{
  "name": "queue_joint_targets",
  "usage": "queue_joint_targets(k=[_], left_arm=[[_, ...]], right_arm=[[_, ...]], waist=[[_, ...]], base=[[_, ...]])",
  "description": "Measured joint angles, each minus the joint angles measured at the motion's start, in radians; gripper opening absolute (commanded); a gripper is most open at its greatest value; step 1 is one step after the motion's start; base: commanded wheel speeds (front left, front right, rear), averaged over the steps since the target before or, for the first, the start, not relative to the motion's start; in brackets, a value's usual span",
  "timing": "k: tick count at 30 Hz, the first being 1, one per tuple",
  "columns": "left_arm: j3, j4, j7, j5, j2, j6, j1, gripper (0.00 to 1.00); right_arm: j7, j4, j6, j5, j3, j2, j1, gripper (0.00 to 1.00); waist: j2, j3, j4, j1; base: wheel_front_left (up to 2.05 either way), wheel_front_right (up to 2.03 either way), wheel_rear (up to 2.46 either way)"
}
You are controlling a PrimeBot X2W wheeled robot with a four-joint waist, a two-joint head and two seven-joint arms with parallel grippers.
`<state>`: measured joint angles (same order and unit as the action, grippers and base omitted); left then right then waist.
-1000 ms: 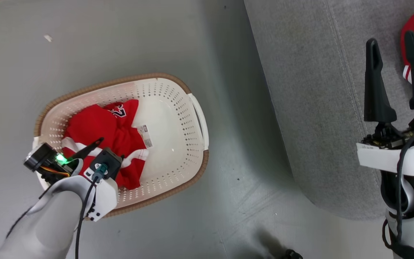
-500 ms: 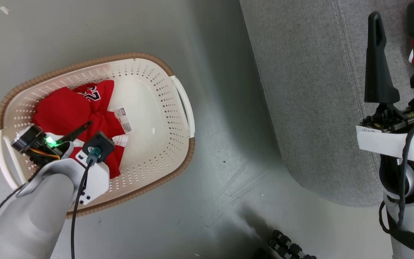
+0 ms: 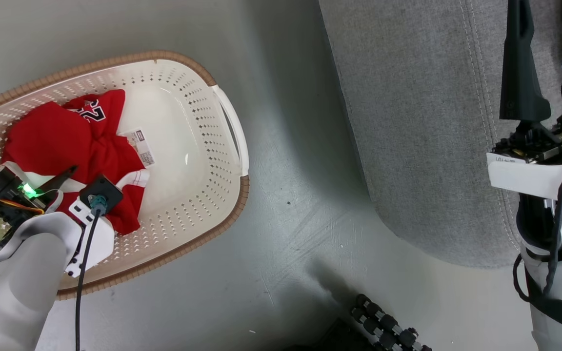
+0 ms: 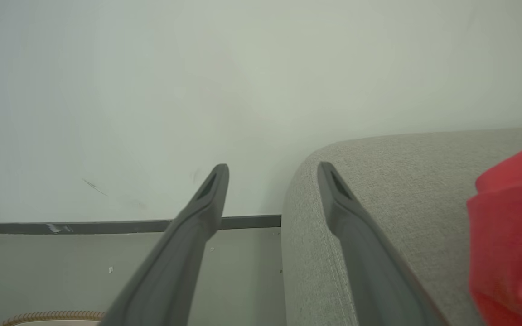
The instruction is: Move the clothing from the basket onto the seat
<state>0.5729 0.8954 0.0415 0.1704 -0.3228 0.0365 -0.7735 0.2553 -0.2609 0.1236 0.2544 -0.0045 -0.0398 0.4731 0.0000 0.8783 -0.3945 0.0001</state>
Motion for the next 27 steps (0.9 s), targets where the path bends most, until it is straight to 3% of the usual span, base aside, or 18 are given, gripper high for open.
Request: queue_joint_targets(k=[5,16,17,18,20,27], left_arm=[[0.009,0.021,-0.025,0.025,-0.01,-0.01,-0.026,1.0],[0.005,0.056,-0.068,0.04,-0.02,-0.088,-0.061,1.0],[0.004,0.058,-0.069,0.04,-0.019,-0.088,-0.061,0.81],[0.003,0.059,-0.07,0.04,-0.019,-0.091,-0.061,0.49],[0.003,0.061,-0.071,0.04,-0.017,-0.101,-0.062,0.02],[-0.003,0.058,-0.045,0.031,0.015,-0.11,-0.062,0.0]], right_arm=[[0.0,0.001,0.0,0.011,0.007,0.0,0.012,1.0],[0.0,0.007,0.0,0.028,0.012,0.0,0.047,1.0],[0.0,0.007,0.0,0.028,0.012,0.0,0.047,1.0],[0.0,0.008,0.0,0.029,0.012,0.0,0.047,1.0],[0.0,0.011,0.0,0.036,0.011,0.0,0.048,1.0],[0.0,0.02,0.0,0.043,0.0,0.0,0.049,1.0]], waist=[[0.0,0.022,-0.012,0.0],[0.0,0.06,-0.034,0.0],[0.0,0.062,-0.035,-0.0001],[0.0,0.064,-0.037,0.0],[0.0,0.067,-0.039,0.0],[0.0,0.061,-0.037,0.0]], base=[[0.0,0.0,0.0],[0.0,0.0,0.0],[0.0,0.0,0.0],[0.0,0.0,0.0],[0.0,0.0,0.0],[0.0,0.0,0.0]])
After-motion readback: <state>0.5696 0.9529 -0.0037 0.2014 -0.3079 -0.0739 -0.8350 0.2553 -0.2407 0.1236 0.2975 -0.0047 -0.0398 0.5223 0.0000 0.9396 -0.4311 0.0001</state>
